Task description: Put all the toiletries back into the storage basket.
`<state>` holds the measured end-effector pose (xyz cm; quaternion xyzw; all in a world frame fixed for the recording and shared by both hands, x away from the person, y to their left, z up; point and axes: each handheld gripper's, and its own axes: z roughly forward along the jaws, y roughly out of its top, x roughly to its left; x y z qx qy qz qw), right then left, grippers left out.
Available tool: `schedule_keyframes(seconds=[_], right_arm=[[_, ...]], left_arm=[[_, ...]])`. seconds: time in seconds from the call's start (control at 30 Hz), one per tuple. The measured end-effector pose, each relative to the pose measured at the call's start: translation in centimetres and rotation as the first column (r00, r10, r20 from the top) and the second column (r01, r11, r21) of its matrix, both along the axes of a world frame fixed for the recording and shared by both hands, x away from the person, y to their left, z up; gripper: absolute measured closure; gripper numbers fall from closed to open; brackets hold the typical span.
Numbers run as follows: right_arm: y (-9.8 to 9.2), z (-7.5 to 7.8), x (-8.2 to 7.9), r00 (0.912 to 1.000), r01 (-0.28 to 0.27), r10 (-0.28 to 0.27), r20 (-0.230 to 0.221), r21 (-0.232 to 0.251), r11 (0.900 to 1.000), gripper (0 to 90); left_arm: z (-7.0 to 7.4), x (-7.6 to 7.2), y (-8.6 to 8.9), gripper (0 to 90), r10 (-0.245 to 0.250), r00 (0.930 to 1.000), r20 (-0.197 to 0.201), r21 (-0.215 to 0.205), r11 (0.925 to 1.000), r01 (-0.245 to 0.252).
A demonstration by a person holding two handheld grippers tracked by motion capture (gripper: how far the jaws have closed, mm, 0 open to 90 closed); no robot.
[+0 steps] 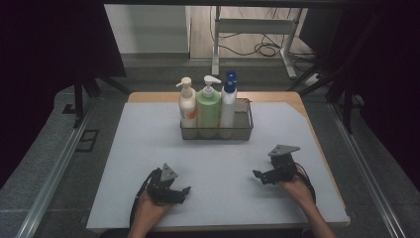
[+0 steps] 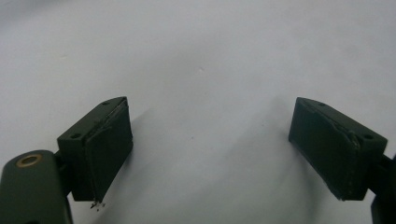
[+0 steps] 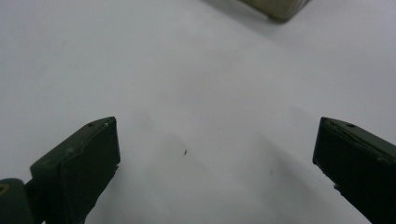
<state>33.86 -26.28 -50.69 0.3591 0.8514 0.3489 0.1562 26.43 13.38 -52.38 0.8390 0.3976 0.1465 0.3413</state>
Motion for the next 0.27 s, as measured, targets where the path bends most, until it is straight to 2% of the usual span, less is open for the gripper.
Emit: schedule_keyframes(seconds=[0.13,0.27], right_arm=[[0.2,-1.3,-0.2,0.9994,-0.010,0.009,-0.035,-0.017,1.000,0.0],[0.1,-1.6,-0.3,0.9996,-0.002,0.002,-0.028,-0.003,1.000,0.0]], left_arm=[[0.0,0.0,0.0,13.2,0.000,1.0000,0.000,0.000,1.0000,0.000],[0.0,0.0,0.0,13.2,0.000,1.0000,-0.001,0.000,1.0000,0.000]])
